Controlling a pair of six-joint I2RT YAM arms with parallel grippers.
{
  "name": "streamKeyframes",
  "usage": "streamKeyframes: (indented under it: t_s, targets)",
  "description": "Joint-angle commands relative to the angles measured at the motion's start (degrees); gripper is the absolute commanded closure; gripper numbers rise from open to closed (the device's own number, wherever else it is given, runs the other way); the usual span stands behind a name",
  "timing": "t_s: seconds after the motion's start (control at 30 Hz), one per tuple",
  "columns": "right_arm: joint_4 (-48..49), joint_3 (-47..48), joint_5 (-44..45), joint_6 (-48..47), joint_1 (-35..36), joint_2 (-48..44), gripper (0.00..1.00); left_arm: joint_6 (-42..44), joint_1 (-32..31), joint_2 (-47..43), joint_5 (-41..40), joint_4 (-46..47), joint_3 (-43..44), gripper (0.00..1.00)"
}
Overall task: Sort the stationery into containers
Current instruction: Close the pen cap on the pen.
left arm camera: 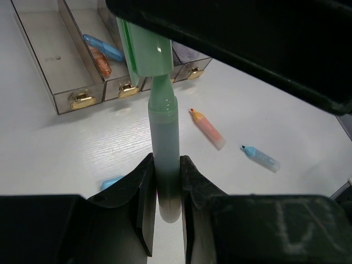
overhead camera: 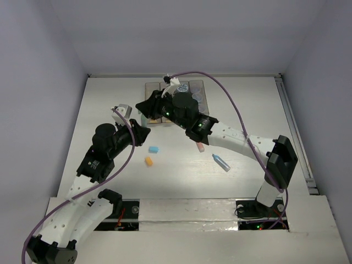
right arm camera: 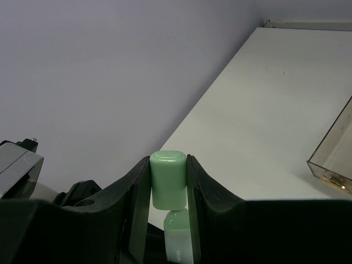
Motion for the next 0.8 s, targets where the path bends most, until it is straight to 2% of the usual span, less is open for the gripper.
streamKeyframes:
  t_s: [0.0,0.6,0.77]
  targets:
    - [1.4,-0.4,2.4,-1.3,1.4,-1.6,0.99,0.6,0.0,-0.7,-0.4,1.4,1.8,1.00]
    - [1.0,-2.1,9.9,-4.7,3.6,-1.9,1.00,0.4,0.0,-1.7,-3.0,0.9,1.9,1.00]
    - [1.9,-3.5,8.5,-2.9,4.1,-1.7,1.00,-0.1,0.0,-1.6,-2.8,1.2,1.8,1.00]
